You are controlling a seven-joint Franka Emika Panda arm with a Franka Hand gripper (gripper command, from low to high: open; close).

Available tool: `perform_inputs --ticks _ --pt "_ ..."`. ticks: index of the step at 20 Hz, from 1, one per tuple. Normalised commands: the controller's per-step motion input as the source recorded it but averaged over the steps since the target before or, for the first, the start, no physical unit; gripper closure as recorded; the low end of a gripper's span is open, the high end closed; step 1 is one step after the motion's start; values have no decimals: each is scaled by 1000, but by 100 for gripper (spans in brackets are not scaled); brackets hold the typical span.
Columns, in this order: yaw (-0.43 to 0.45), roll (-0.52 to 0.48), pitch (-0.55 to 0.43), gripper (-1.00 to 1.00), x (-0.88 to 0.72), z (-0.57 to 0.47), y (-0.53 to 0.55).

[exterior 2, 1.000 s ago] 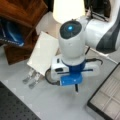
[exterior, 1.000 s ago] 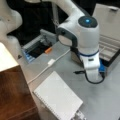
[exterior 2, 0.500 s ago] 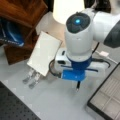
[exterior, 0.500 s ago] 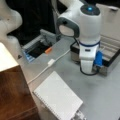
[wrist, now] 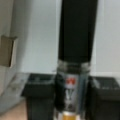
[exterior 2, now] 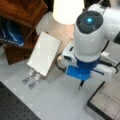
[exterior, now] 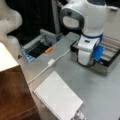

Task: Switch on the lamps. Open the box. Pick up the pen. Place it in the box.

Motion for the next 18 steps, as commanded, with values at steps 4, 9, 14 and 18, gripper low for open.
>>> perform_inputs --ticks 4,9,14,18 --pt "-129 -155 235 100 99 254 245" --pt "-124 -82 213 100 110 196 271" --pt "-159 -10 181 100 124 119 311" --pt "-192 28 168 100 138 107 352"
